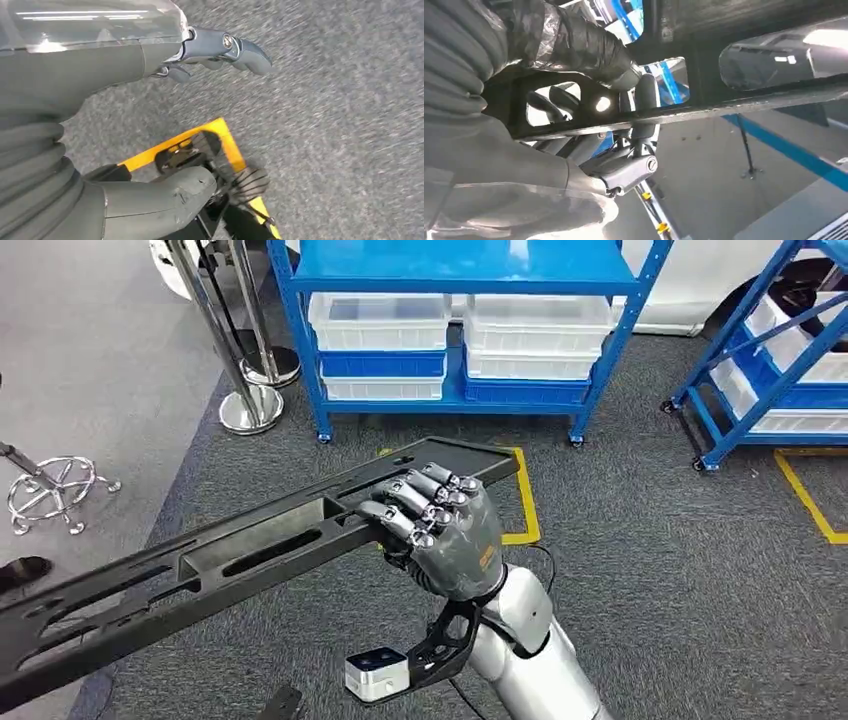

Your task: Take the parts from the cabinet and place them on the table.

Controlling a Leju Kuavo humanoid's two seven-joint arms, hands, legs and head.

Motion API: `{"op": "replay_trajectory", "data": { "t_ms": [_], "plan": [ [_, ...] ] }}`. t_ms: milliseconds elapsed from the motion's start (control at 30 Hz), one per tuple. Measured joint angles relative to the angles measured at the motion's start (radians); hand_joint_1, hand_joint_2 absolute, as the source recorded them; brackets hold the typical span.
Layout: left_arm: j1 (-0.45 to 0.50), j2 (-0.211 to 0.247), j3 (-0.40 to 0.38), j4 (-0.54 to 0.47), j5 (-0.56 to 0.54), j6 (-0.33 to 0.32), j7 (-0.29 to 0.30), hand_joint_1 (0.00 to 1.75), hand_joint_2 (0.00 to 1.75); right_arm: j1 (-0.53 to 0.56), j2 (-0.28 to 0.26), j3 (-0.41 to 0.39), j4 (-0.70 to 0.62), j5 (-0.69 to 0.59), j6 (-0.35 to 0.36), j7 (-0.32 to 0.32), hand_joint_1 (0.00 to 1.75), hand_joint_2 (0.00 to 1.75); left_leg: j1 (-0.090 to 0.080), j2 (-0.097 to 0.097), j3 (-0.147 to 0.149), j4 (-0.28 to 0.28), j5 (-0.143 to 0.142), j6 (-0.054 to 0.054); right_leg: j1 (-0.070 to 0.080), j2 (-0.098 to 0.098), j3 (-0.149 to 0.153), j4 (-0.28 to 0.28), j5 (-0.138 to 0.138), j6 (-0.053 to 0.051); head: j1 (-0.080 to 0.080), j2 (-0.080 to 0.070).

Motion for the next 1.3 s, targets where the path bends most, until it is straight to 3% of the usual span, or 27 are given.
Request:
{"op": "replay_trajectory", "data": {
  "t_ms": [67, 133, 167, 200, 300, 333, 367, 400, 467, 500, 533, 567, 633, 667, 700, 833, 867, 900, 967, 1000, 1033, 1100, 1133, 1167, 1200, 1233, 1300],
  "plan": [
    [0.0, 0.0, 0.0, 0.0, 0.0, 0.0, 0.001, 0.0, 1.75, 0.0, -0.008, 0.005, 0.002, -0.009, 0.0, 0.005, 1.75, 1.75, 0.0, 0.0, -0.037, 0.012, 0.018, -0.004, -0.001, 0.0, 0.03, 0.019, 0.052, 0.0, 0.0, 0.0],
    [-0.001, 0.0, -0.003, 0.0, 0.0, -0.002, 0.001, 0.0, 1.75, -0.007, -0.019, 0.018, 0.002, -0.026, 0.0, 0.024, 1.75, 1.75, -0.001, 0.0, -0.069, 0.026, 0.031, -0.009, -0.001, 0.0, 0.143, -0.11, 0.098, -0.006, 0.0, 0.0],
    [-0.002, 0.0, -0.006, 0.0, 0.0, -0.004, 0.001, 0.0, 1.75, -0.014, -0.024, 0.024, 0.002, -0.03, 0.0, 0.03, 1.75, 1.75, -0.001, -0.001, -0.077, 0.036, 0.035, -0.014, 0.0, -0.001, 0.211, -0.195, 0.078, -0.012, 0.0, 0.0],
    [-0.002, -0.001, -0.009, 0.0, 0.0, -0.006, 0.001, 0.0, 1.75, -0.022, -0.028, 0.033, 0.002, -0.029, 0.0, 0.037, 1.75, 1.75, -0.006, -0.002, -0.088, 0.044, 0.038, -0.018, 0.009, 0.0, 0.255, -0.267, 0.039, -0.017, 0.0, 0.0],
    [-0.005, -0.005, -0.017, 0.0, -0.004, -0.013, 0.002, 0.0, 1.75, -0.032, -0.049, 0.047, 0.002, 0.01, 0.0, 0.057, 1.75, 1.75, 0.001, 0.0, -0.092, 0.04, 0.062, -0.038, 0.013, 0.001, 0.246, -0.276, 0.048, -0.028, 0.0, 0.0],
    [-0.004, -0.005, -0.019, 0.0, -0.005, -0.014, 0.004, 0.0, 1.75, -0.032, -0.057, 0.049, 0.002, 0.032, 0.0, 0.061, 1.75, 1.75, -0.003, -0.003, -0.096, 0.042, 0.067, -0.046, 0.004, -0.001, 0.239, -0.288, 0.062, -0.036, 0.0, 0.0],
    [-0.004, -0.006, -0.02, 0.0, -0.006, -0.015, 0.006, 0.0, 1.75, -0.034, -0.063, 0.051, 0.002, 0.052, 0.0, 0.061, 1.75, 1.75, 0.002, -0.007, -0.106, 0.058, 0.037, -0.05, 0.002, -0.007, 0.233, -0.291, 0.075, -0.042, 0.0, 0.0],
    [-0.003, -0.007, -0.024, 0.0, -0.008, -0.016, 0.009, 0.0, 1.75, -0.035, -0.069, 0.054, 0.002, 0.078, 0.0, 0.061, 1.75, 1.75, 0.003, -0.007, -0.122, 0.096, -0.016, -0.057, 0.001, -0.006, 0.22, -0.292, 0.085, -0.051, -0.002, 0.0],
    [-0.003, -0.008, -0.032, 0.0, -0.01, -0.019, 0.01, 0.0, 1.75, -0.035, -0.079, 0.054, 0.002, 0.107, 0.0, 0.061, 1.75, 1.75, 0.008, -0.007, -0.164, 0.247, -0.13, -0.066, 0.002, -0.006, 0.188, -0.29, 0.109, -0.053, -0.002, 0.0],
    [-0.004, -0.008, -0.034, 0.0, -0.01, -0.019, 0.01, 0.0, 1.75, -0.035, -0.084, 0.054, 0.002, 0.112, 0.0, 0.061, 1.75, 1.75, 0.009, -0.007, -0.177, 0.307, -0.154, -0.069, 0.003, -0.006, 0.172, -0.289, 0.12, -0.052, -0.002, 0.0],
    [-0.003, -0.009, -0.036, 0.0, -0.01, -0.019, 0.01, 0.0, 1.75, -0.035, -0.089, 0.055, 0.002, 0.114, 0.0, 0.061, 1.75, 1.75, 0.01, -0.007, -0.175, 0.342, -0.149, -0.07, 0.003, -0.006, 0.156, -0.287, 0.131, -0.05, -0.002, 0.0],
    [-0.003, -0.009, -0.038, 0.0, -0.01, -0.019, 0.011, 0.0, 1.75, -0.034, -0.093, 0.055, 0.002, 0.115, 0.0, 0.061, 1.75, 1.75, 0.011, -0.007, -0.154, 0.333, -0.12, -0.071, 0.003, -0.006, 0.141, -0.287, 0.142, -0.048, -0.002, 0.0],
    [-0.004, -0.009, -0.041, 0.0, -0.01, -0.019, 0.011, 0.0, 1.75, -0.035, -0.1, 0.055, 0.002, 0.116, 0.0, 0.061, 1.75, 1.75, 0.011, -0.007, -0.051, 0.205, -0.049, -0.069, 0.002, -0.005, 0.113, -0.284, 0.164, -0.043, -0.002, 0.0],
    [-0.007, -0.009, -0.041, 0.0, -0.01, -0.019, 0.011, 0.0, 1.75, -0.035, -0.101, 0.055, 0.002, 0.117, 0.0, 0.063, 1.75, 1.75, 0.011, -0.008, 0.016, 0.118, -0.048, -0.065, 0.002, -0.004, 0.106, -0.281, 0.173, -0.039, -0.003, 0.0],
    [-0.01, -0.009, -0.042, 0.0, -0.011, -0.019, 0.011, 0.0, 1.75, -0.036, -0.101, 0.055, 0.001, 0.121, 0.0, 0.066, 1.75, 1.75, 0.005, -0.009, 0.073, 0.031, -0.082, -0.059, 0.007, -0.004, 0.098, -0.28, 0.18, -0.033, -0.002, 0.0],
    [-0.008, -0.011, -0.051, 0.0, -0.014, -0.022, 0.015, 0.0, 1.75, -0.035, -0.109, 0.056, 0.001, 0.124, 0.0, 0.069, 1.75, 1.75, 0.001, -0.01, 0.059, 0.005, -0.066, -0.028, 0.006, -0.005, 0.097, -0.294, 0.221, -0.009, -0.002, 0.0],
    [-0.008, -0.016, -0.053, 0.0, -0.014, -0.023, 0.016, 0.0, 1.75, -0.034, -0.113, 0.056, 0.001, 0.12, 0.0, 0.066, 1.75, 1.75, 0.008, -0.004, 0.051, 0.001, -0.051, -0.017, 0.003, -0.003, 0.09, -0.286, 0.203, -0.004, -0.001, 0.0],
    [-0.009, -0.018, -0.056, 0.0, -0.014, -0.023, 0.016, 0.0, 1.75, -0.033, -0.116, 0.056, 0.001, 0.117, 0.0, 0.062, 1.75, 1.75, 0.006, -0.003, 0.041, 0.002, -0.039, -0.006, 0.0, -0.001, 0.072, -0.252, 0.145, -0.002, -0.001, 0.0],
    [-0.01, -0.019, -0.063, 0.0, -0.014, -0.023, 0.019, 0.0, 1.75, -0.027, -0.119, 0.056, 0.001, 0.117, 0.0, 0.051, 1.75, 1.75, 0.004, -0.001, 0.012, 0.004, -0.018, 0.002, 0.0, 0.0, 0.031, -0.109, 0.021, 0.002, -0.001, 0.0],
    [-0.009, -0.019, -0.065, 0.0, -0.014, -0.023, 0.022, 0.0, 1.75, -0.022, -0.12, 0.056, 0.001, 0.116, 0.0, 0.044, 1.75, 1.75, 0.002, -0.001, -0.002, 0.006, -0.008, 0.002, -0.001, 0.0, 0.015, -0.036, -0.01, 0.004, -0.002, 0.0],
    [-0.007, -0.019, -0.066, 0.0, -0.014, -0.023, 0.024, 0.0, 1.75, -0.017, -0.121, 0.056, 0.001, 0.114, 0.0, 0.039, 1.75, 1.75, 0.0, -0.001, -0.018, 0.009, 0.003, 0.001, -0.001, 0.0, 0.011, 0.015, -0.011, 0.006, -0.001, 0.0],
    [-0.006, -0.019, -0.068, 0.0, -0.014, -0.022, 0.028, 0.0, 1.75, -0.012, -0.121, 0.056, 0.001, 0.113, 0.0, 0.032, 1.75, 1.75, -0.001, -0.001, -0.049, 0.017, 0.019, -0.003, -0.001, 0.0, 0.061, -0.008, 0.046, 0.002, -0.002, 0.0],
    [-0.006, -0.019, -0.069, 0.0, -0.014, -0.022, 0.028, 0.0, 1.75, -0.011, -0.121, 0.056, 0.001, 0.114, 0.0, 0.031, 1.75, 1.75, -0.001, -0.001, -0.064, 0.023, 0.026, -0.005, -0.001, 0.0, 0.117, -0.074, 0.075, -0.001, -0.001, 0.0],
    [-0.007, -0.019, -0.071, 0.0, -0.014, -0.022, 0.028, 0.0, 1.75, -0.011, -0.121, 0.056, 0.0, 0.114, 0.0, 0.029, 1.75, 1.75, -0.001, -0.001, -0.076, 0.032, 0.03, -0.009, -0.001, 0.0, 0.191, -0.167, 0.081, -0.006, -0.002, 0.0],
    [-0.007, -0.019, -0.073, 0.0, -0.013, -0.021, 0.028, 0.0, 1.75, -0.012, -0.119, 0.056, -0.003, 0.113, -0.001, 0.024, 1.75, 1.75, -0.004, -0.002, -0.085, 0.039, 0.033, -0.013, 0.003, 0.0, 0.246, -0.244, 0.048, -0.01, -0.001, 0.0],
    [-0.008, -0.019, -0.075, 0.0, -0.013, -0.021, 0.028, 0.0, 1.75, -0.012, -0.118, 0.056, -0.005, 0.109, -0.001, 0.018, 1.75, 1.75, -0.006, -0.002, -0.09, 0.044, 0.036, -0.018, 0.007, 0.001, 0.26, -0.283, 0.031, -0.012, -0.003, 0.0],
    [-0.012, -0.019, -0.078, 0.0, -0.007, -0.013, 0.022, 0.0, 1.75, -0.012, -0.117, 0.056, -0.007, 0.091, -0.001, 0.013, 1.75, 1.75, -0.003, -0.001, -0.094, 0.041, 0.049, -0.033, 0.01, 0.001, 0.252, -0.283, 0.036, -0.018, -0.002, 0.0]
  ]
}}
